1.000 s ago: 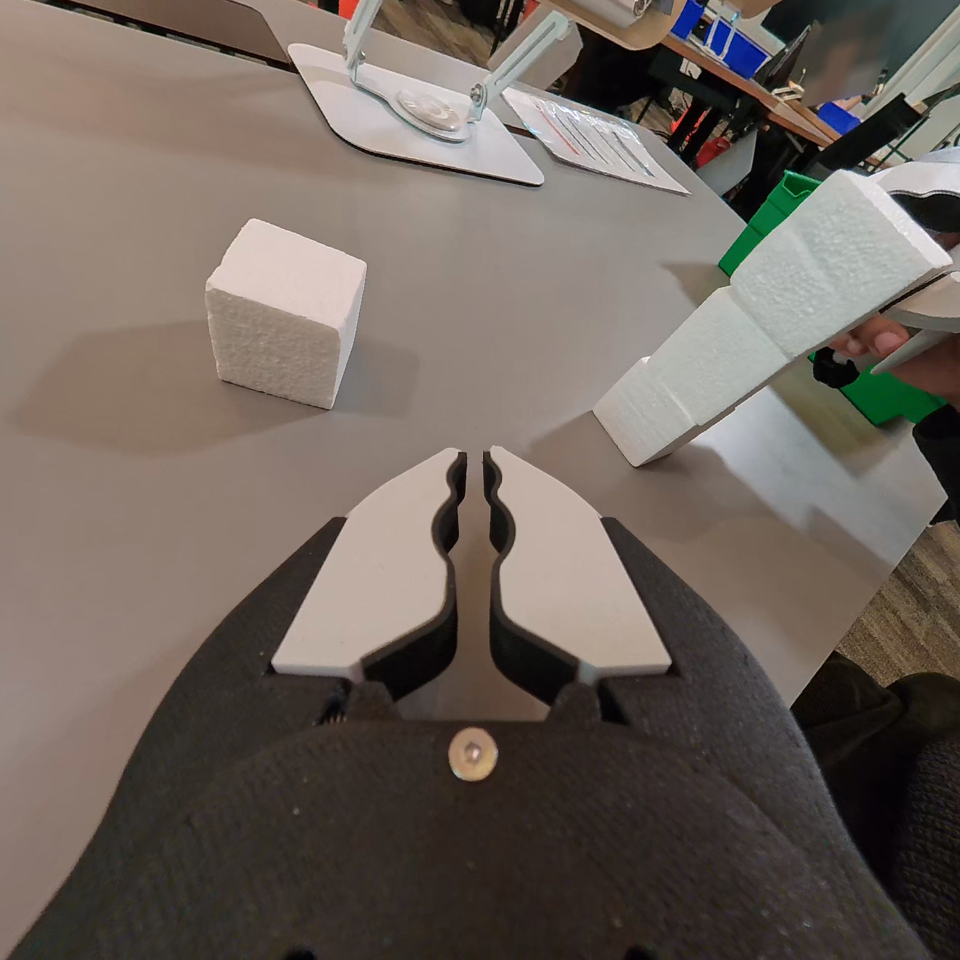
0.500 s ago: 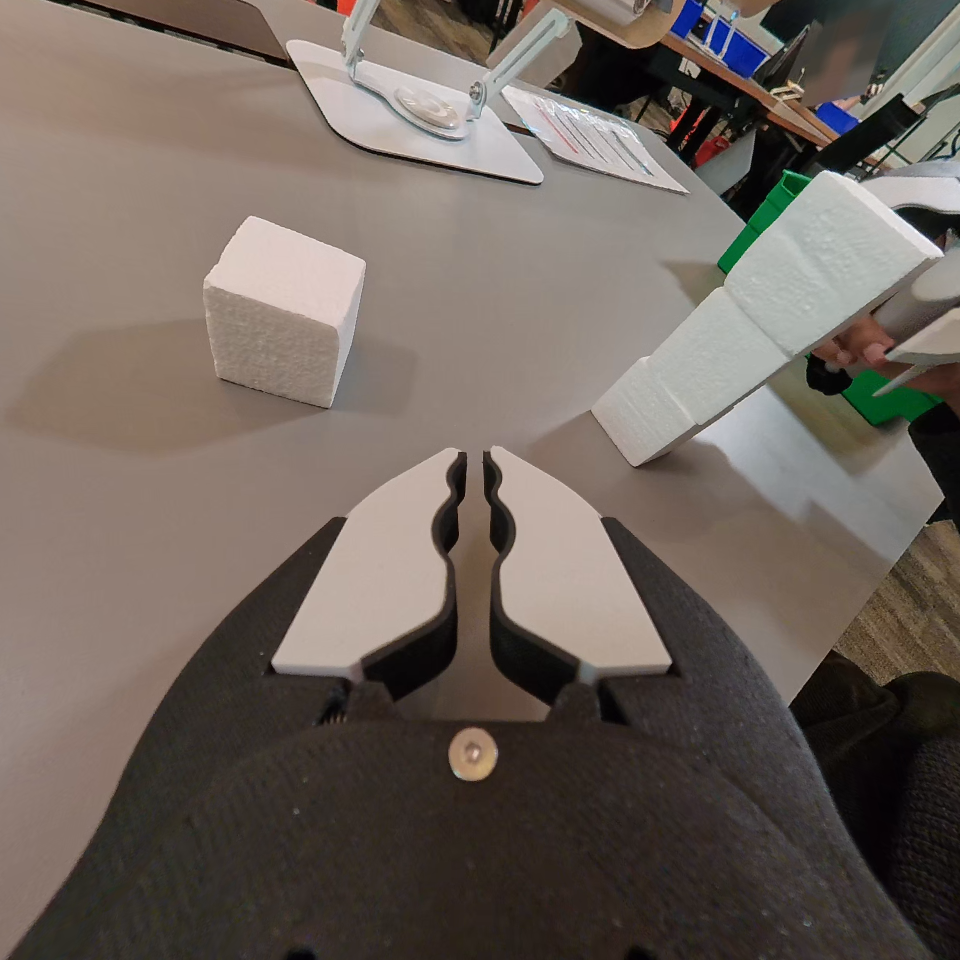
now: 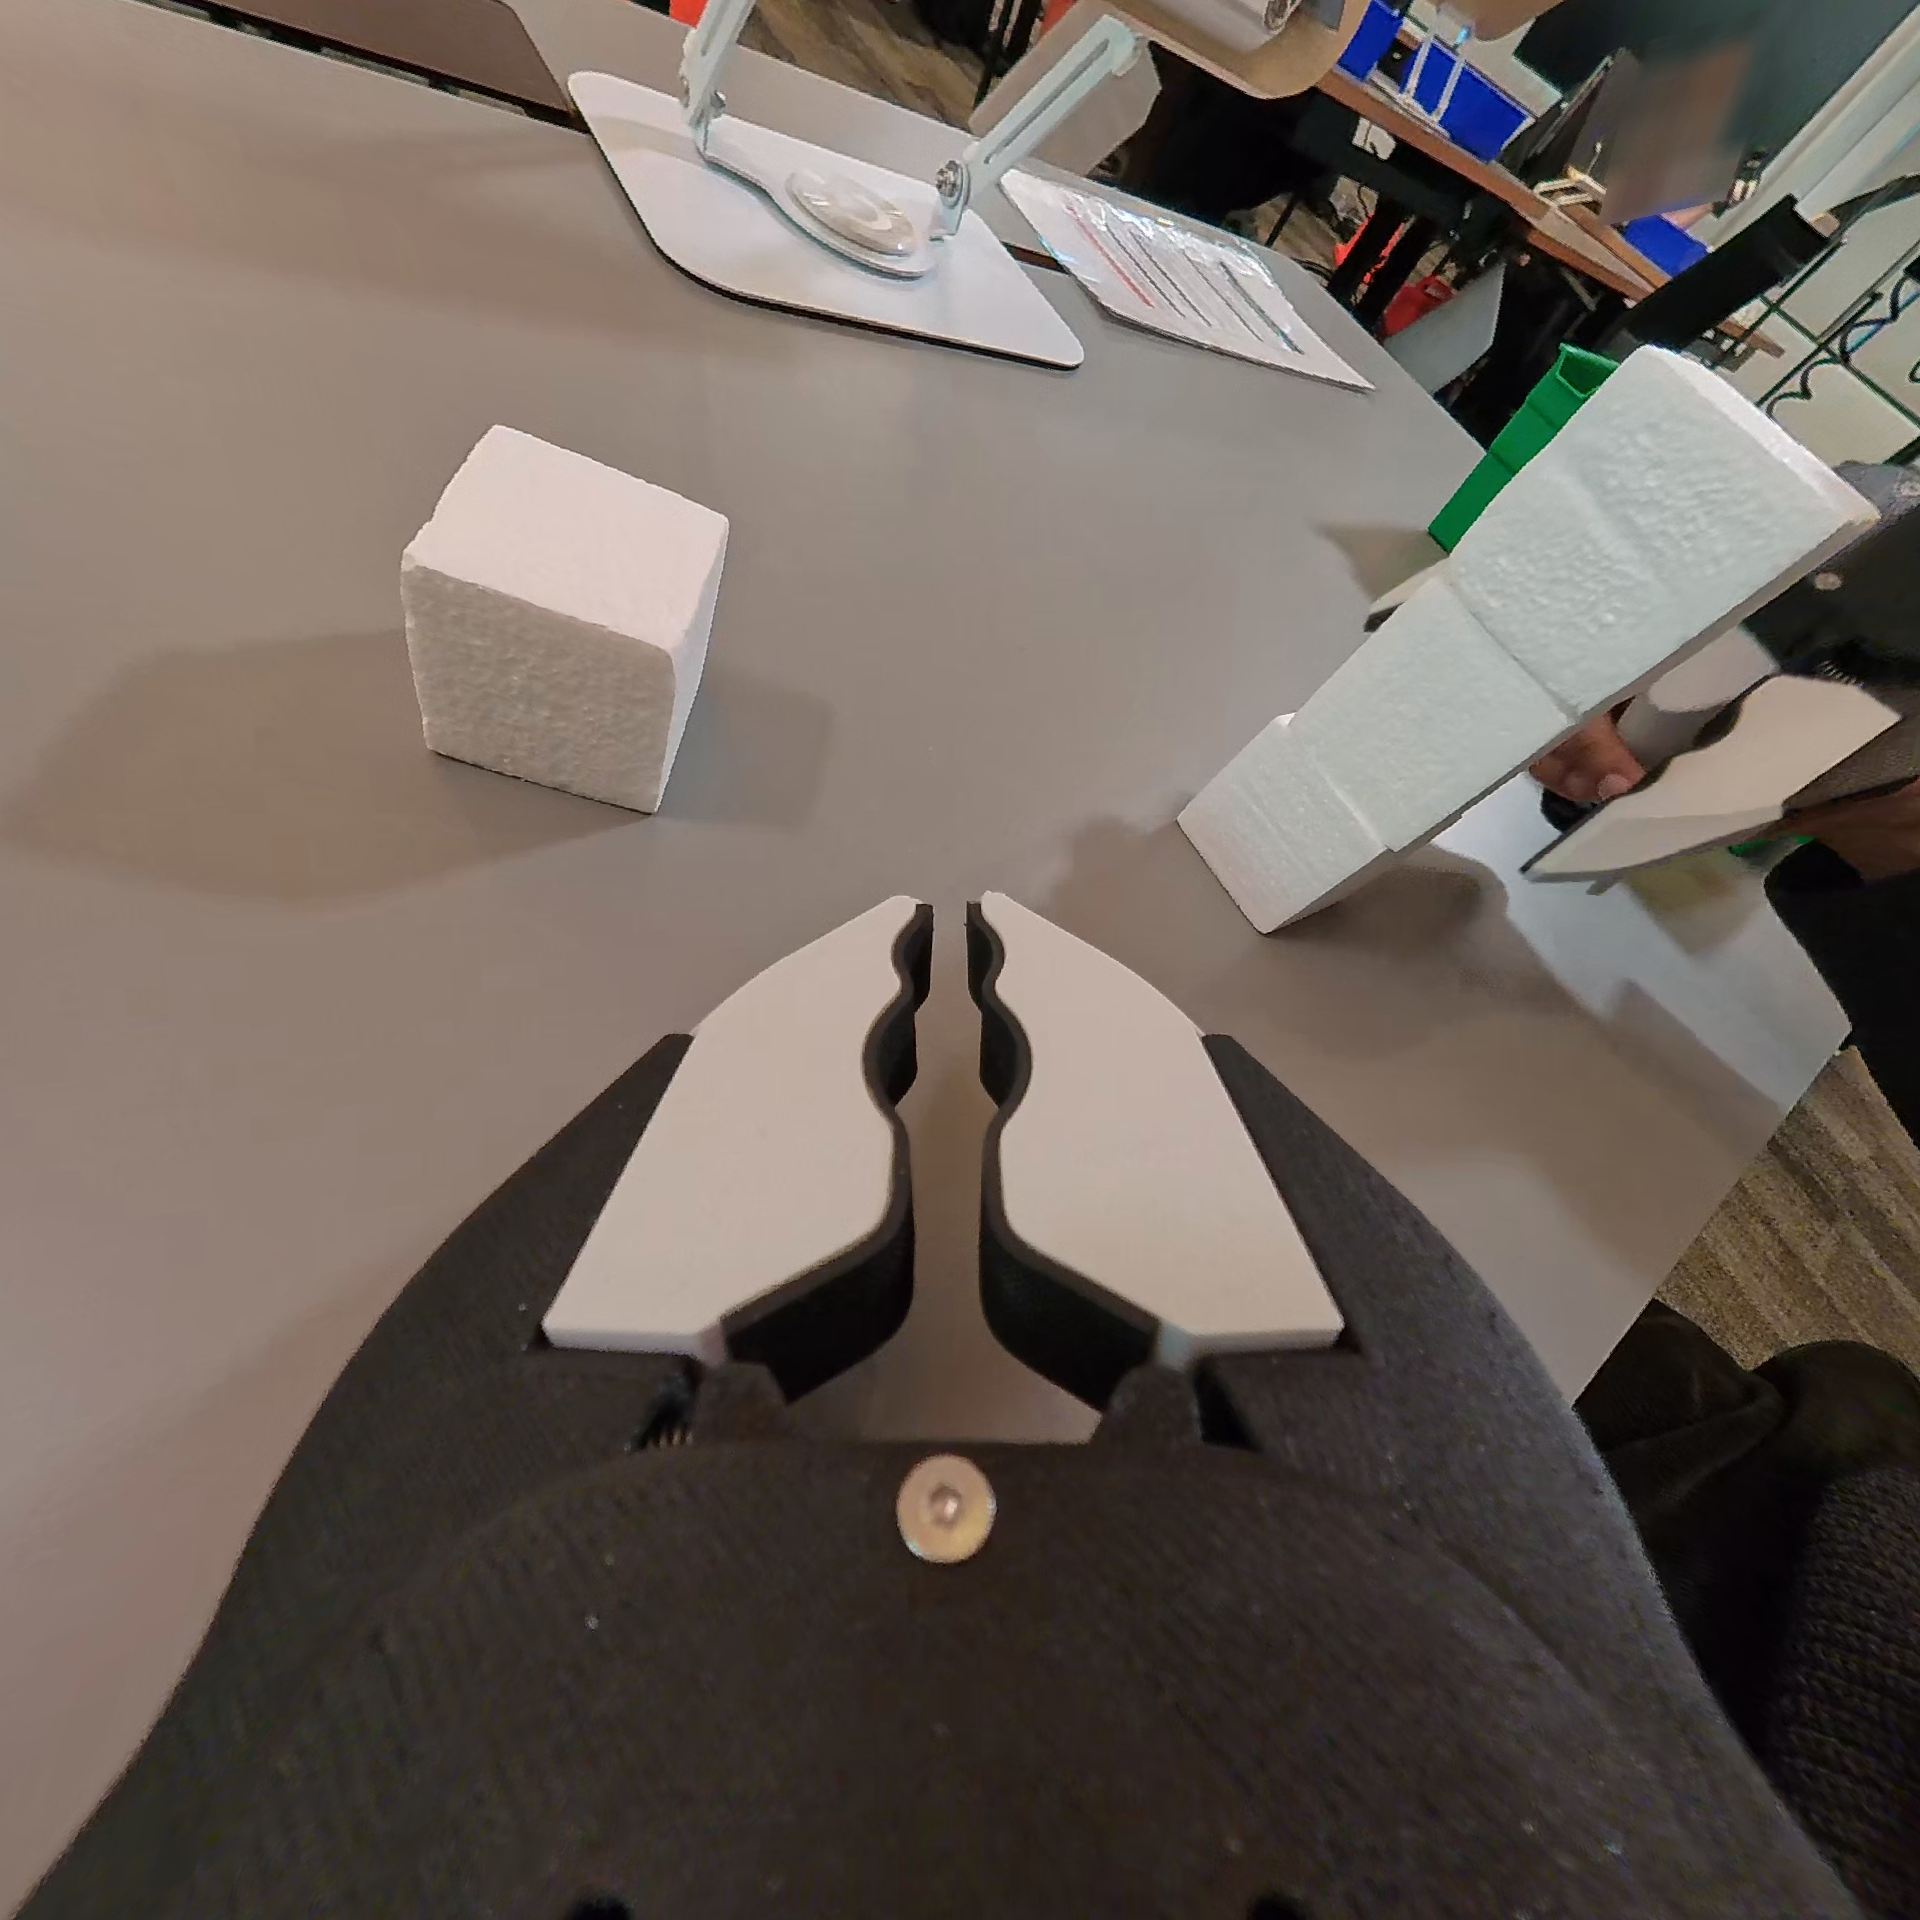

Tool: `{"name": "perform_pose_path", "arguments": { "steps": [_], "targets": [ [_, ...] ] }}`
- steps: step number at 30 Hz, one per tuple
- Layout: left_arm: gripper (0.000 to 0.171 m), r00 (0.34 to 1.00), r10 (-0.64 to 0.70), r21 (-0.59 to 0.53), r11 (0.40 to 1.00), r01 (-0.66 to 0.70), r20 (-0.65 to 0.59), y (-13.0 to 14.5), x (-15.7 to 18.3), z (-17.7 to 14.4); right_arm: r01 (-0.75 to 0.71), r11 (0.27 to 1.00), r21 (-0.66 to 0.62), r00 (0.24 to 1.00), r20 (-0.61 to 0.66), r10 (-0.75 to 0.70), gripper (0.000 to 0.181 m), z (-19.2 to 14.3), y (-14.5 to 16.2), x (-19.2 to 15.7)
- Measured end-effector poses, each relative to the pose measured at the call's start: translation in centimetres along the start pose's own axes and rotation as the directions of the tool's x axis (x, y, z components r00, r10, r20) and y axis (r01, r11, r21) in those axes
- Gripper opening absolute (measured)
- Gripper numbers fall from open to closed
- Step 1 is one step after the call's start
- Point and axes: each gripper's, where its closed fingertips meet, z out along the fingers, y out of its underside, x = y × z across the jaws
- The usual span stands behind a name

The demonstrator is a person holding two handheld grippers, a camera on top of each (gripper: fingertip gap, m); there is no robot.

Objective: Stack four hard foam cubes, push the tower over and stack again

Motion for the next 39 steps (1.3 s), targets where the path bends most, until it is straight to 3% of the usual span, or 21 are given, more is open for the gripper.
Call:
{"name": "perform_pose_path", "arguments": {
  "steps": [7,23,31,39],
  "targets": [
    [0.007,1.0,-0.002,0.001,1.0,0.002,-0.001,0.0,0.0,0.0,0.043,0.997,-0.067,0.999,-0.013,-0.044,0.084,0.6,1.5,0.0],
    [0.007,1.0,-0.009,-0.004,1.0,0.009,-0.005,0.1,0.0,0.0,0.125,0.989,-0.083,0.991,-0.044,-0.129,0.052,0.7,1.7,0.0],
    [0.007,1.0,-0.01,-0.004,1.0,0.01,-0.006,0.1,0.0,0.0,0.125,0.988,-0.086,0.991,-0.045,-0.13,0.053,0.7,1.8,0.0],
    [0.007,1.0,-0.01,-0.003,1.0,0.01,-0.004,0.1,0.0,0.0,0.109,0.989,-0.102,0.993,-0.042,-0.114,0.07,0.4,2.0,0.1]
  ]
}}
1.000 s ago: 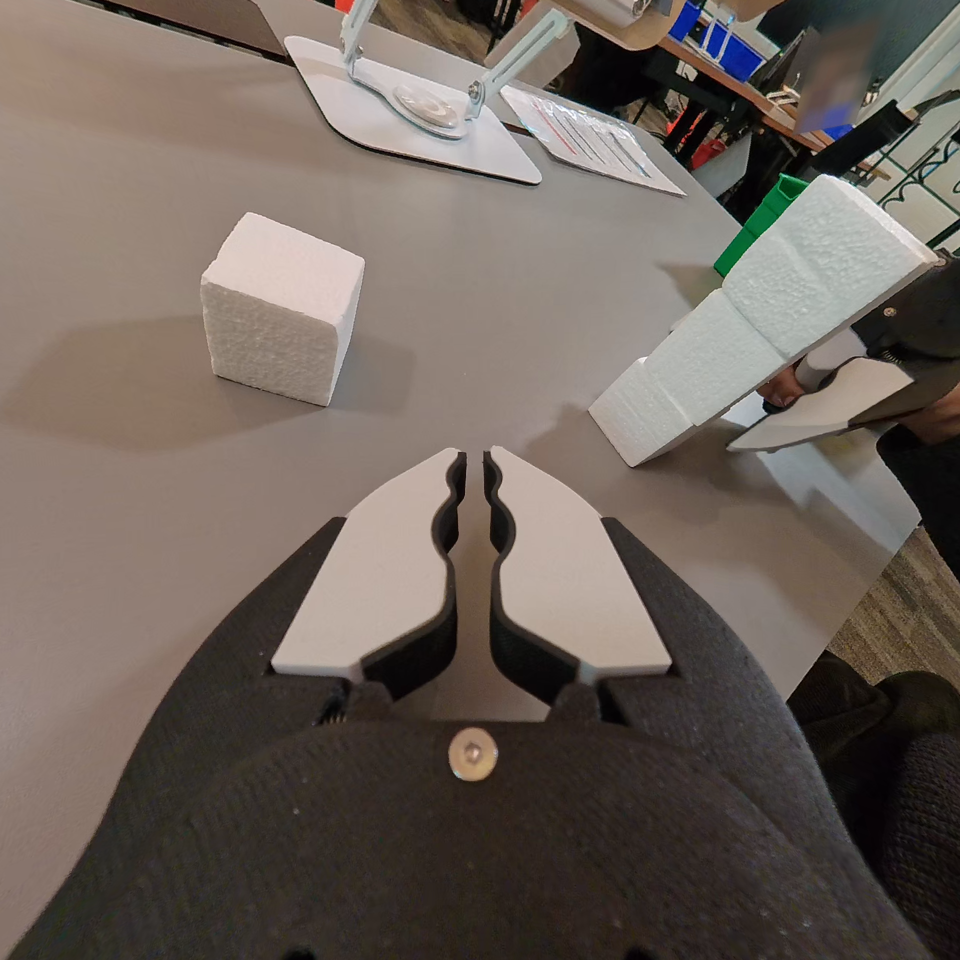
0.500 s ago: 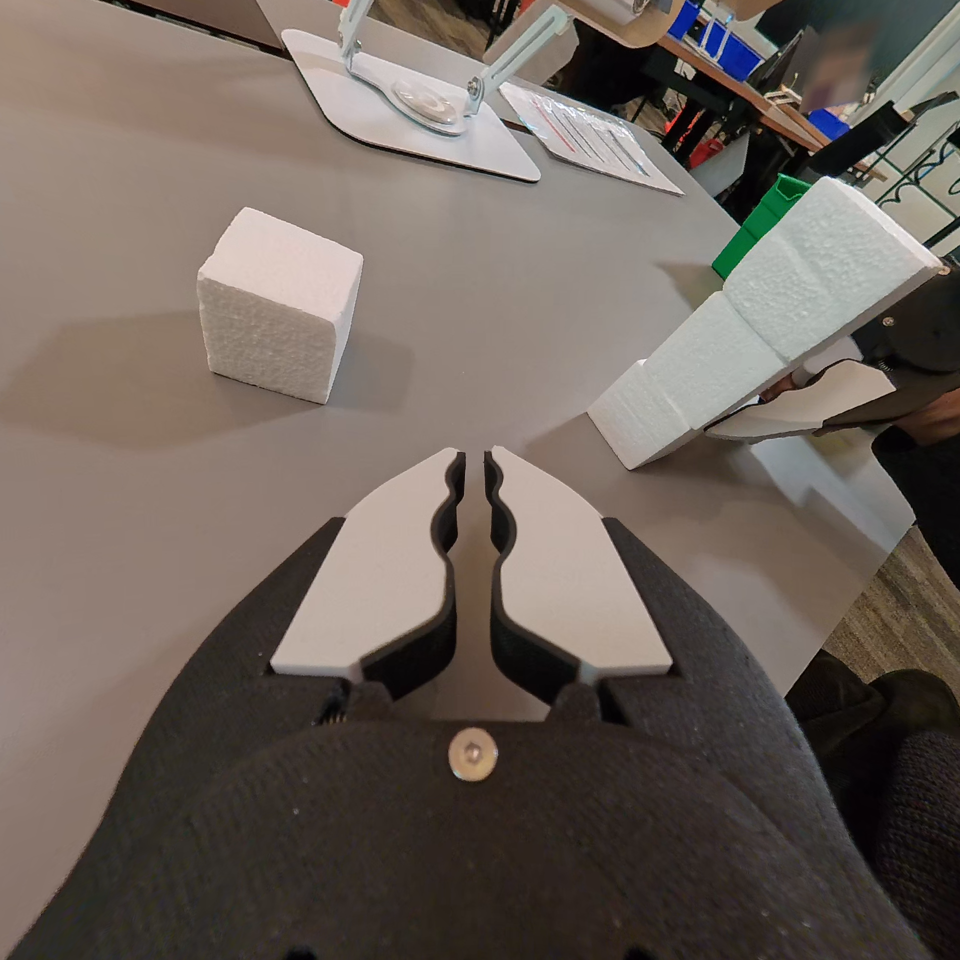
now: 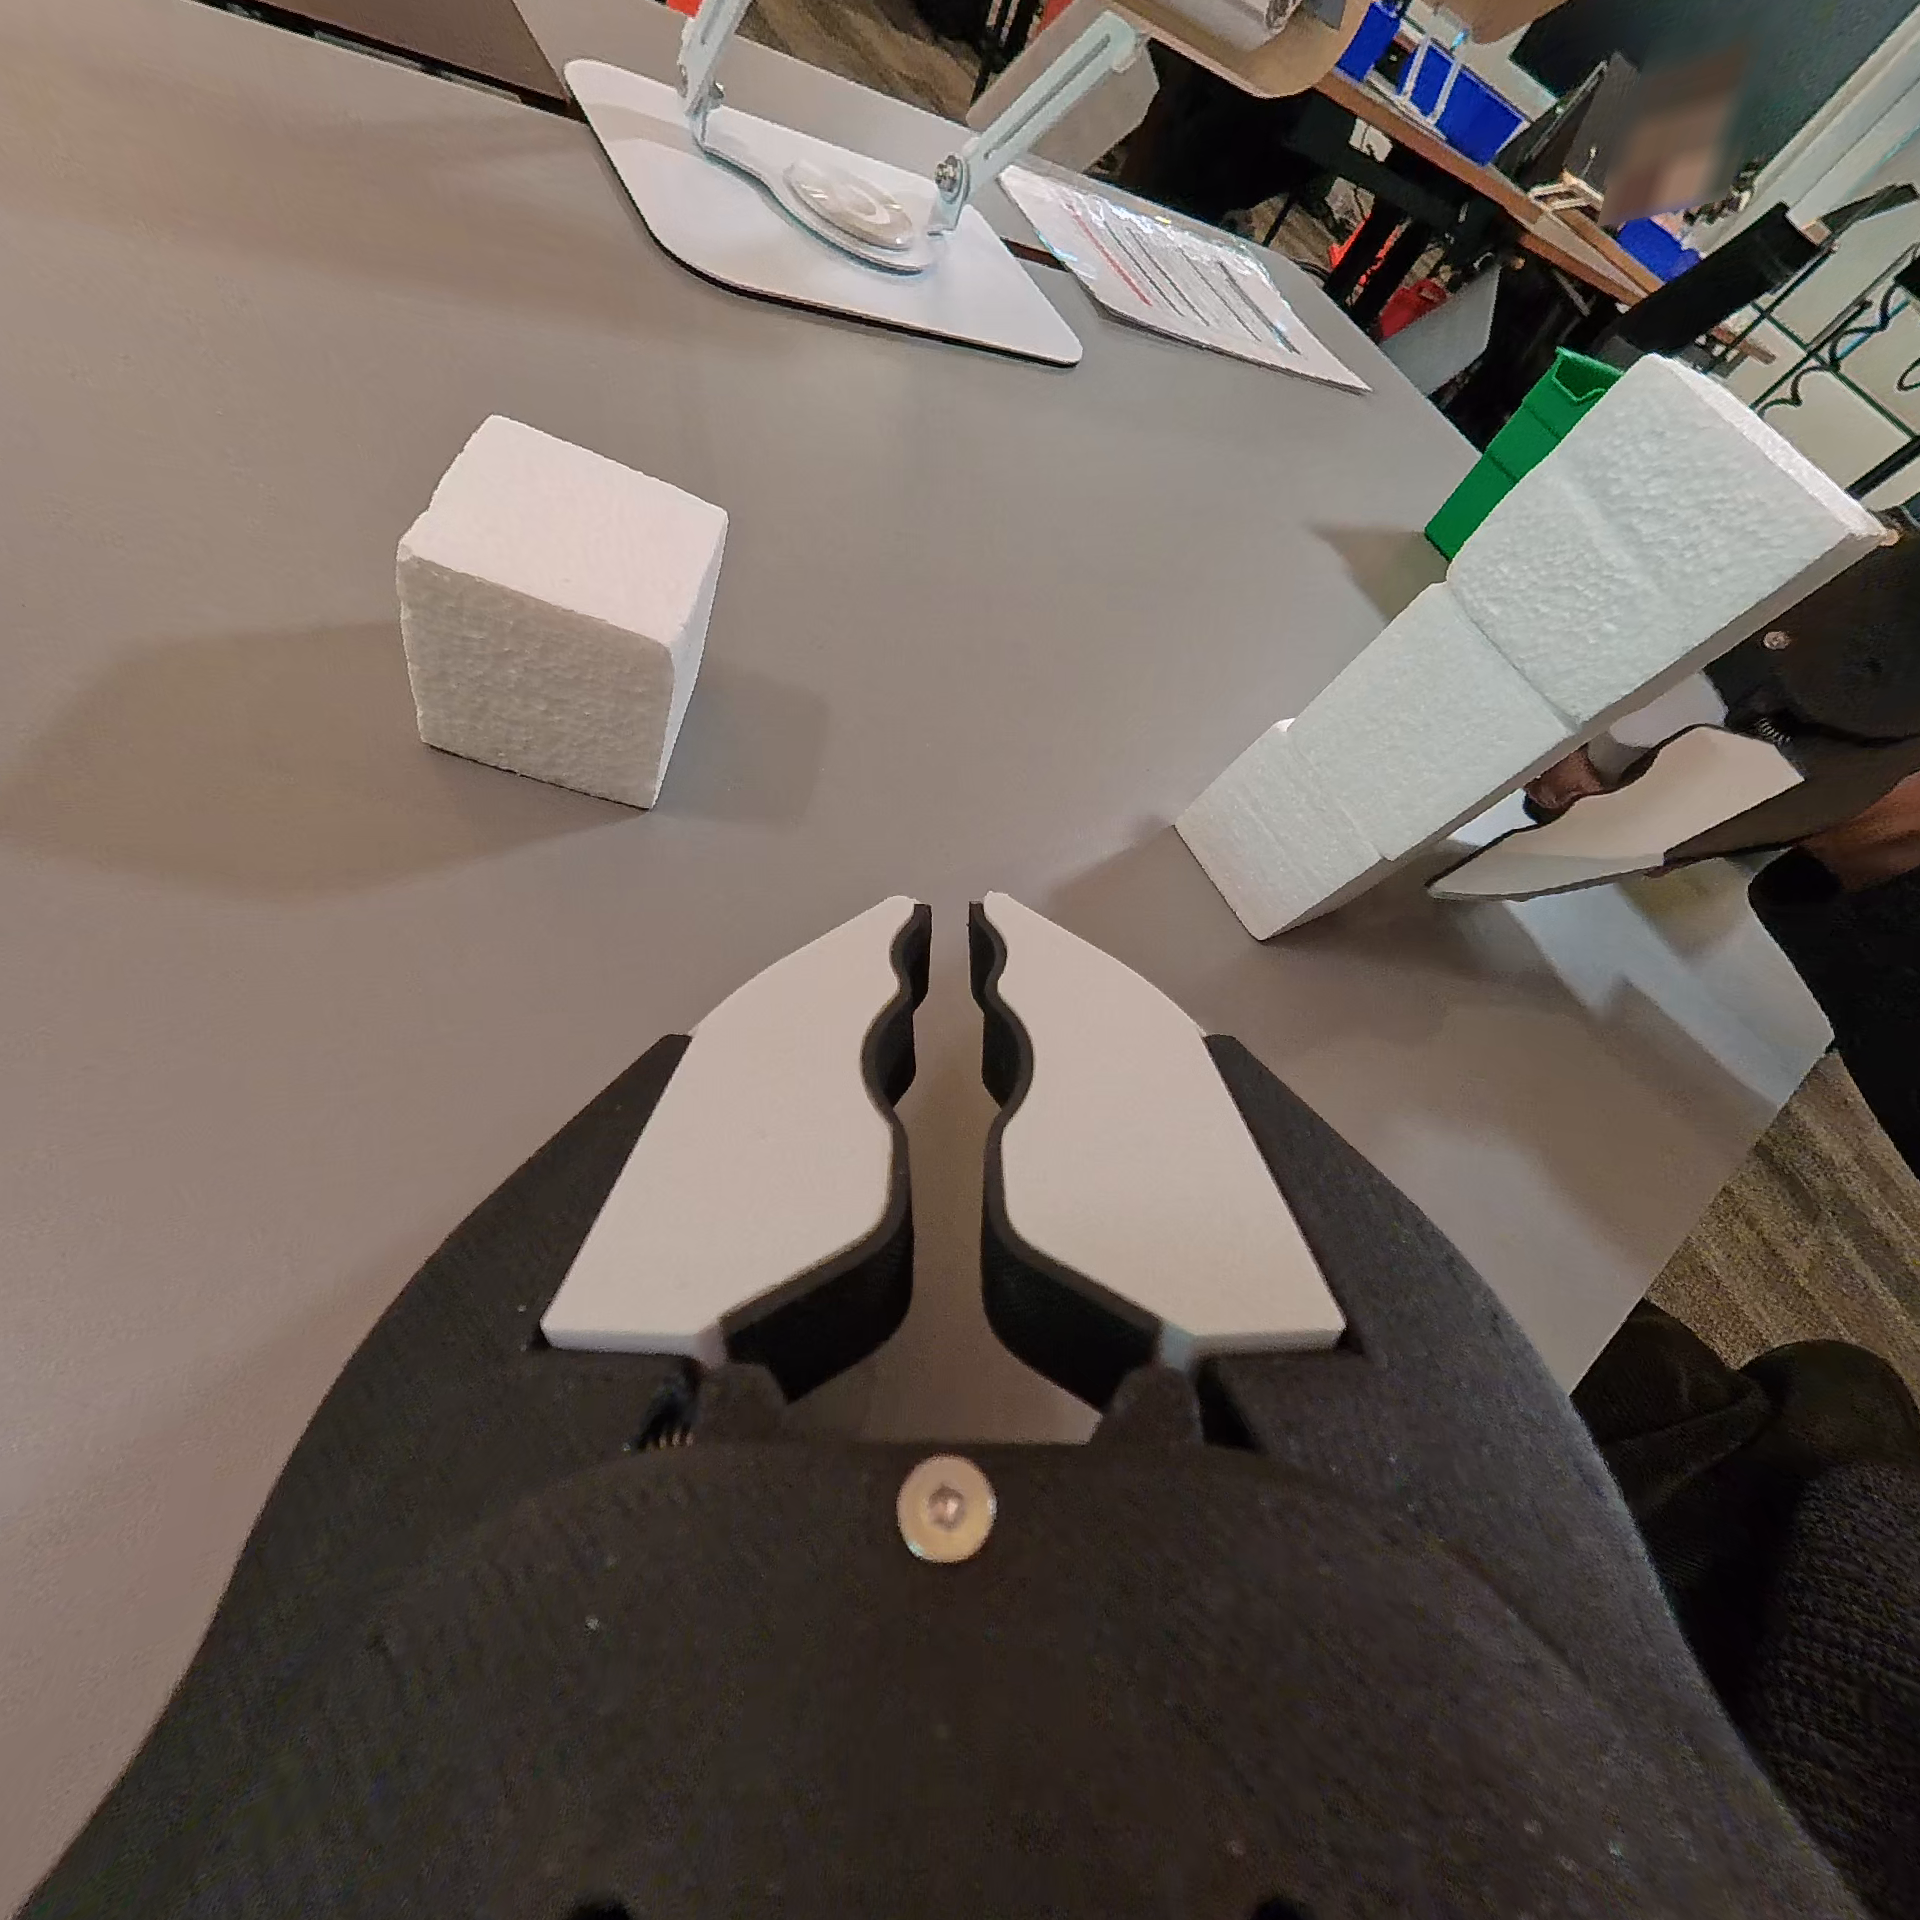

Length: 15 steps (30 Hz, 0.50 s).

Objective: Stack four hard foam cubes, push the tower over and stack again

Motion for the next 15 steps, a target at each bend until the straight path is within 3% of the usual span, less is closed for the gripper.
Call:
{"name": "perform_pose_path", "arguments": {
  "steps": [8,12,15],
  "targets": [
    [0.007,1.0,0.003,0.011,1.0,-0.003,0.01,-0.2,-0.1,-0.1,-0.087,0.99,0.114,0.996,-0.023,0.09,0.075,-2.9,-1.1,2.0],
    [0.006,0.999,0.008,0.034,0.999,-0.009,0.032,-0.6,-0.5,-0.3,-0.161,0.952,0.26,0.978,-0.088,0.19,0.071,-6.9,-2.5,4.9],
    [0.006,0.996,0.006,0.093,0.996,-0.015,0.09,-1.6,-1.3,-0.9,-0.128,0.915,0.383,0.943,-0.239,0.232,0.06,-11.2,-4.8,7.4]
  ]
}}
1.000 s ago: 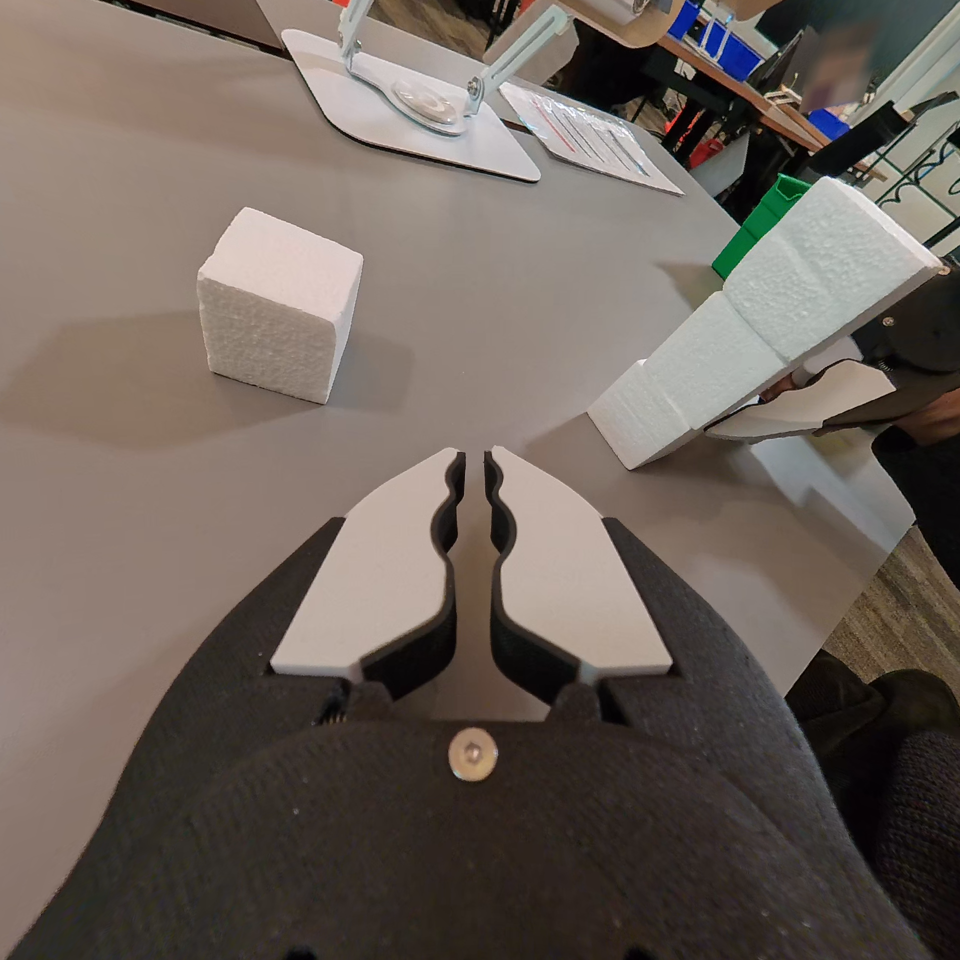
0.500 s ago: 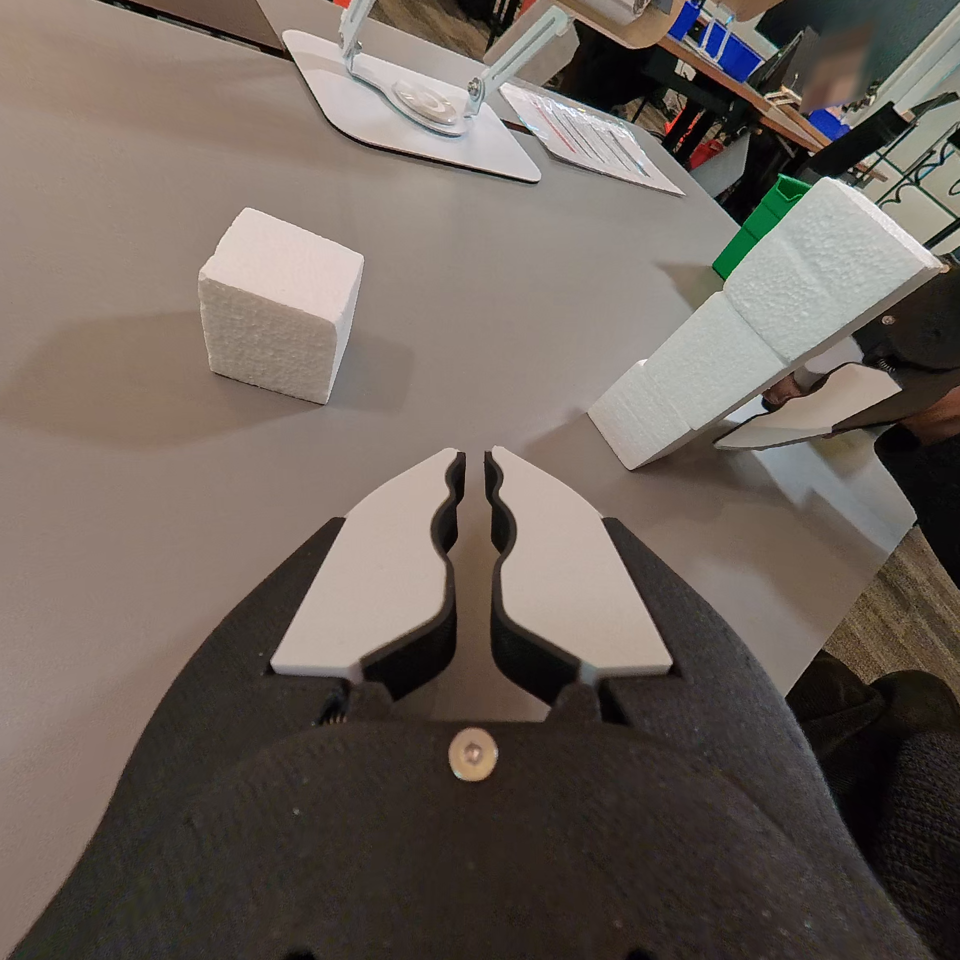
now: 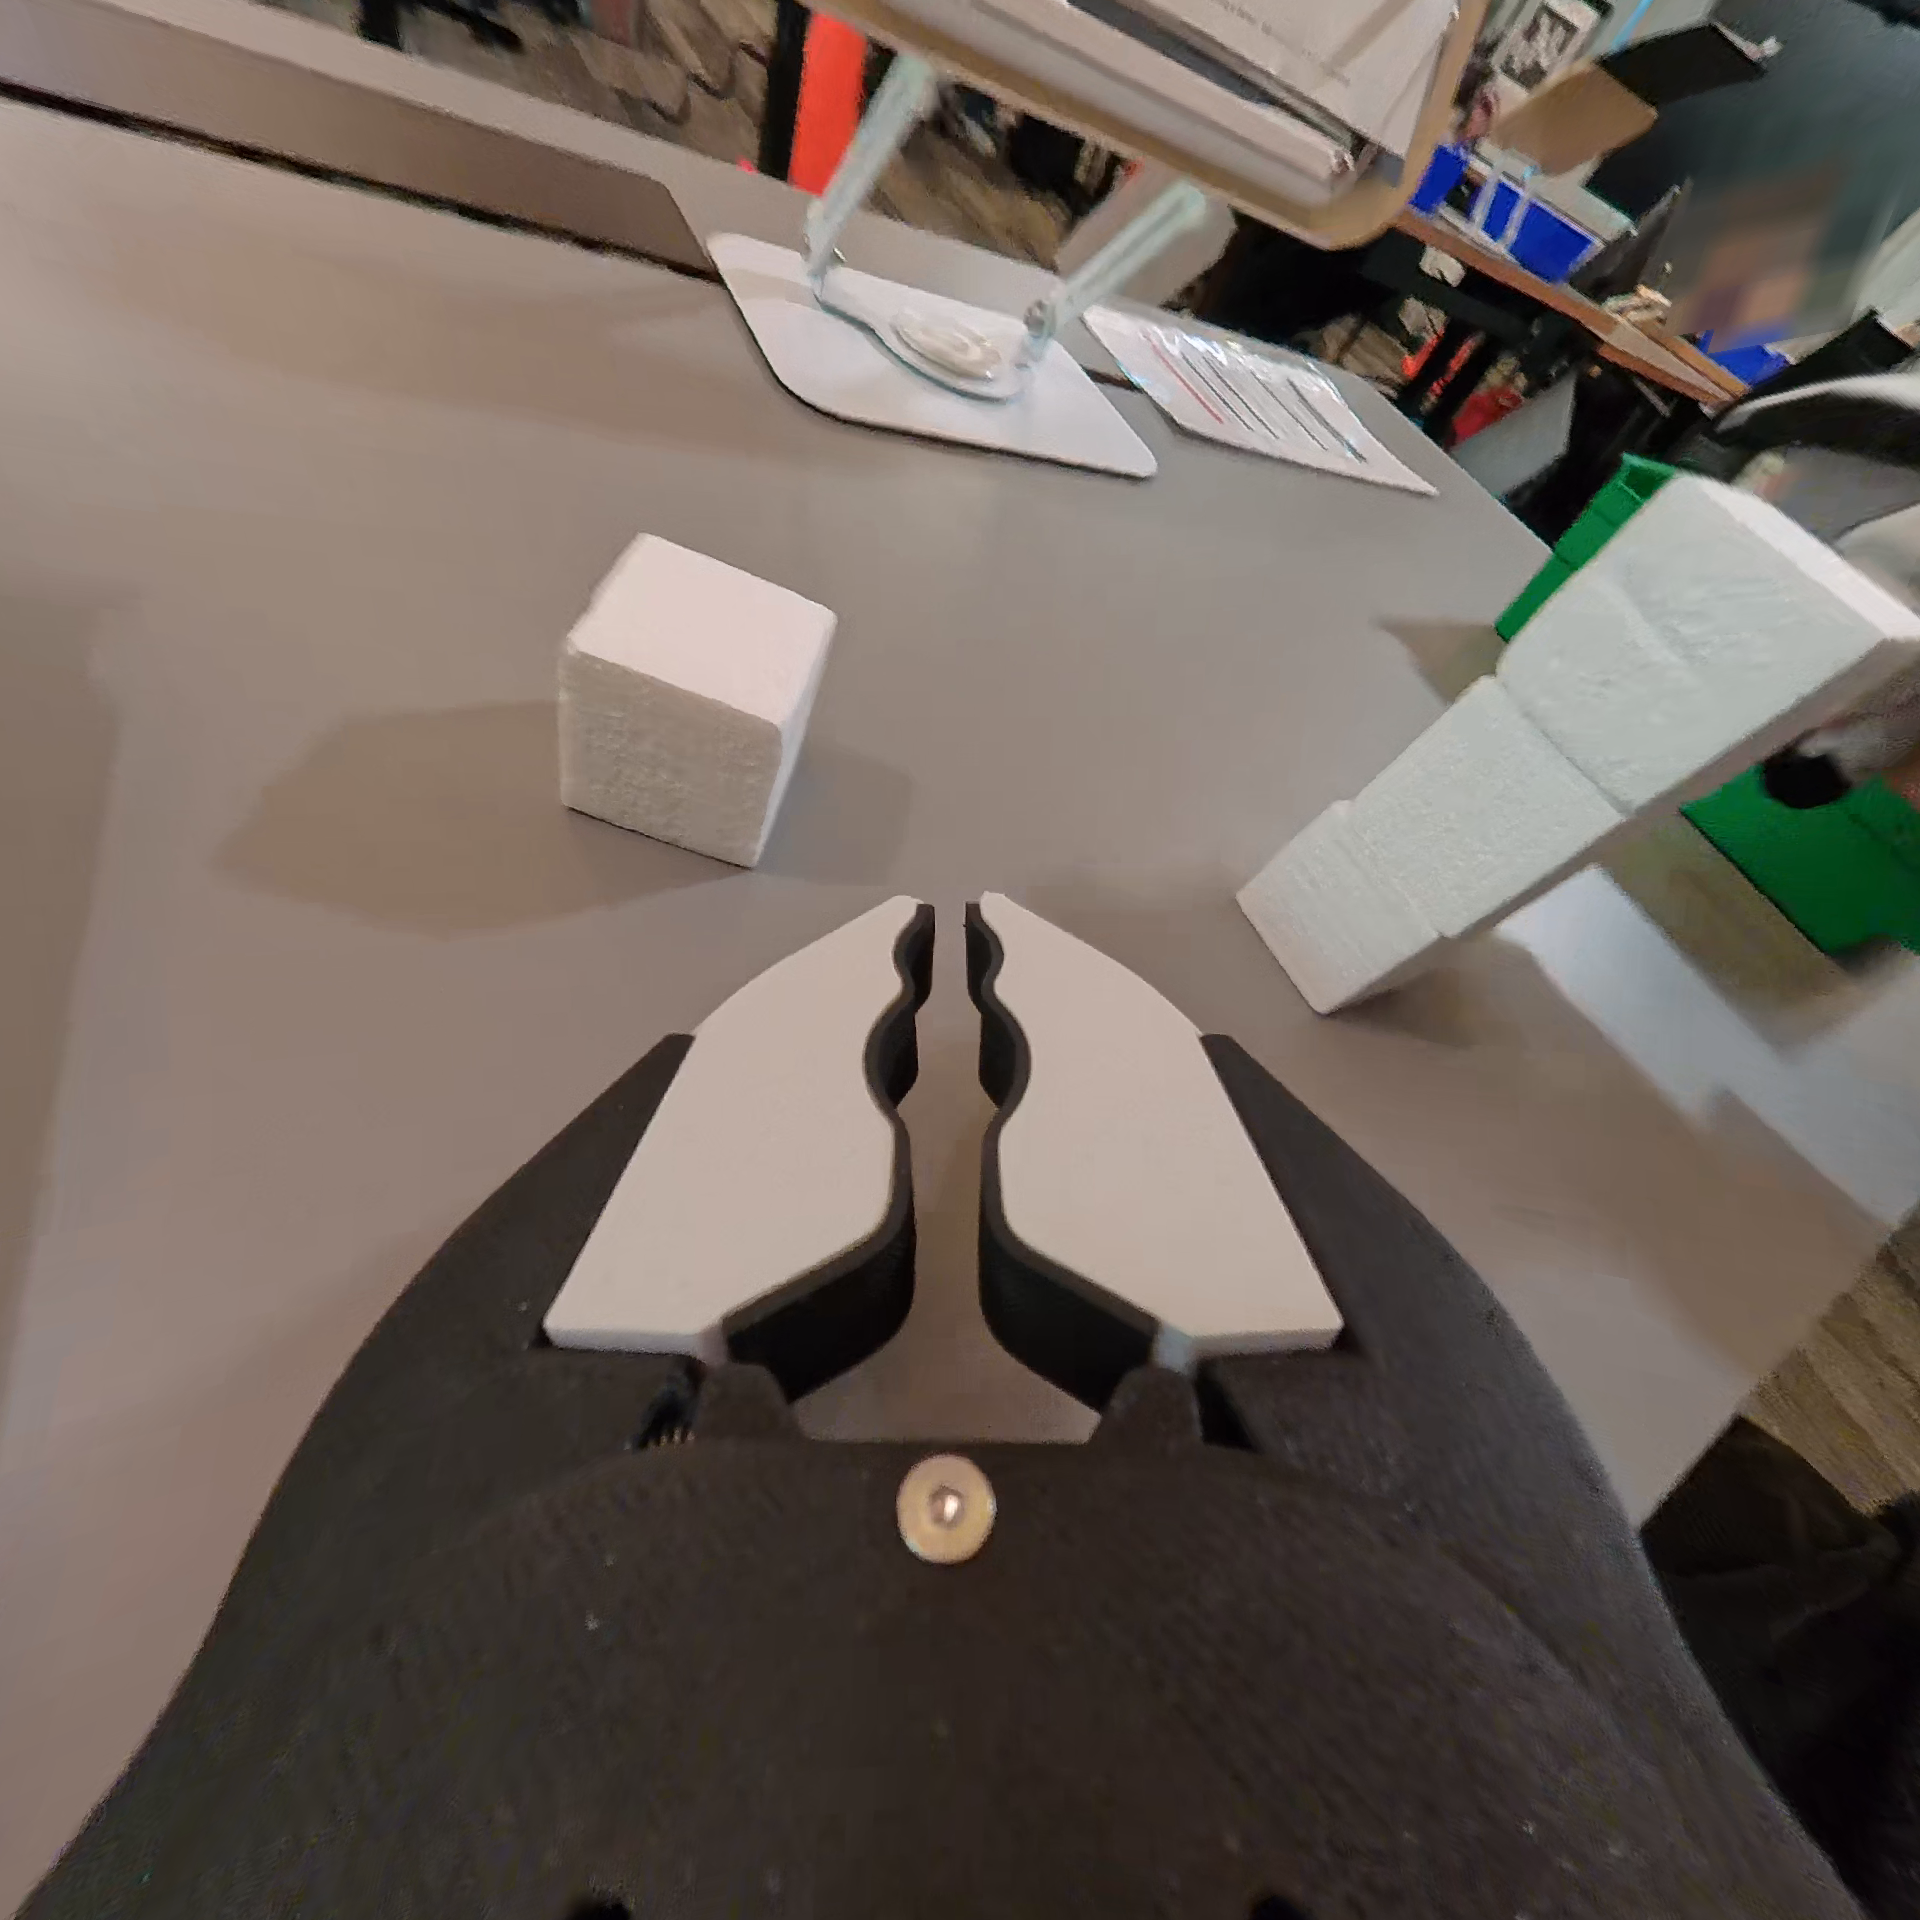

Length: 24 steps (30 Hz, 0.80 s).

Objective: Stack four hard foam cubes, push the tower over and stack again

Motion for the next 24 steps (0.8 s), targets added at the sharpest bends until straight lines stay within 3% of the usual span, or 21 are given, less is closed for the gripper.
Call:
{"name": "perform_pose_path", "arguments": {
  "steps": [3,5,7,9,12,15,17,19,21,24],
  "targets": [
    [0.006,0.994,0.004,0.092,0.996,-0.014,0.107,-1.7,-1.8,-1.1,0.054,0.979,0.199,0.971,-0.24,-0.005,0.049,-2.7,-6.5,1.1],
    [0.006,0.984,-0.002,0.132,0.991,-0.022,0.181,-2.5,-3.3,-2.0,0.038,0.943,0.331,0.965,-0.257,0.052,0.046,-3.5,-10.6,-1.6],
    [0.007,0.969,0.007,0.152,0.987,-0.047,0.249,-3.1,-4.7,-2.7,-0.07,0.922,0.382,0.984,-0.126,0.127,0.03,-2.1,-12.9,-6.7],
    [0.002,0.946,0.015,0.202,0.976,-0.085,0.325,-4.4,-6.2,-3.8,-0.172,0.908,0.383,0.985,0.059,0.162,0.02,0.7,-13.4,-13.5],
    [0.0,0.924,-0.004,0.292,0.949,-0.117,0.383,-6.1,-7.6,-5.5,-0.137,0.933,0.332,0.99,0.079,0.117,0.02,6.8,-10.6,-20.4],
    [0.0,0.931,-0.049,0.298,0.952,-0.065,0.361,-5.8,-8.0,-5.6,-0.061,0.984,0.165,0.998,-0.012,0.064,0.032,14.2,-6.2,-22.2],
    [0.0,0.934,-0.078,0.307,0.951,-0.036,0.35,-5.7,-8.2,-5.7,-0.175,0.984,-0.029,0.983,-0.069,0.173,0.067,18.9,-2.4,-22.0],
    [0.0,0.929,-0.089,0.341,0.939,-0.041,0.358,-6.3,-8.5,-6.0,-0.27,0.957,-0.11,0.957,-0.144,0.253,0.087,22.1,0.2,-20.6],
    [0.0,0.926,-0.097,0.39,0.919,-0.058,0.364,-7.1,-8.7,-6.3,-0.303,0.948,-0.095,0.926,-0.267,0.269,0.087,23.6,1.6,-17.5],
    [0.0,0.935,-0.084,0.365,0.929,-0.051,0.344,-7.0,-8.7,-5.6,-0.331,0.935,-0.131,0.892,-0.367,0.264,0.093,24.6,2.9,-13.7]
  ]
}}
